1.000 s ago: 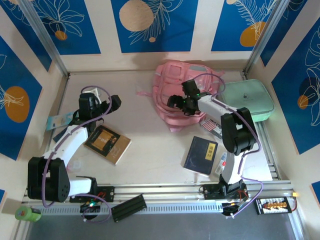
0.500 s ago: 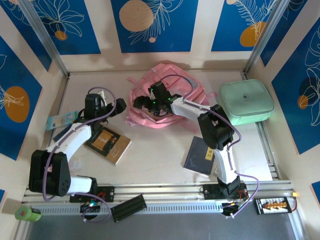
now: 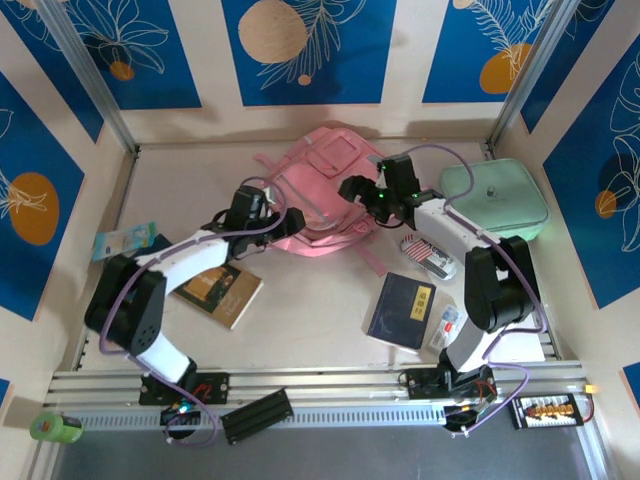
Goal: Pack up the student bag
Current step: Rotate the student bag at the top-center of the table.
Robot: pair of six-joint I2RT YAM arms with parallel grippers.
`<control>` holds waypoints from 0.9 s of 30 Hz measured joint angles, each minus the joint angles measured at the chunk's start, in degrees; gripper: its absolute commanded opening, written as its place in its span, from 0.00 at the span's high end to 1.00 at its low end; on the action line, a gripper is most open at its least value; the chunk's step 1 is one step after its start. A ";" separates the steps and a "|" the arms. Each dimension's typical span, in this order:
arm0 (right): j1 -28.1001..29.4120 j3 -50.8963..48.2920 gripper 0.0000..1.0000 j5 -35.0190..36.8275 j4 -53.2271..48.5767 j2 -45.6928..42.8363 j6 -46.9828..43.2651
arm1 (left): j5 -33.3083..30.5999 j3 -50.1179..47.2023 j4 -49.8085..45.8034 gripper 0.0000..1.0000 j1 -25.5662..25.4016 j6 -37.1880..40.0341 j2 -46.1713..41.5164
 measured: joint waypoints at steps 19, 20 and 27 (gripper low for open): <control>-6.40 4.85 0.17 -0.35 -5.40 11.47 -1.88 | -4.15 11.80 -4.63 0.22 0.83 1.18 11.21; -6.38 5.01 0.17 -0.66 -5.38 11.80 -1.88 | -4.57 11.39 -4.68 0.22 1.05 1.40 11.43; -4.94 5.68 0.22 -4.09 -3.96 13.86 -1.95 | -5.29 10.64 -4.61 0.21 5.25 3.85 12.09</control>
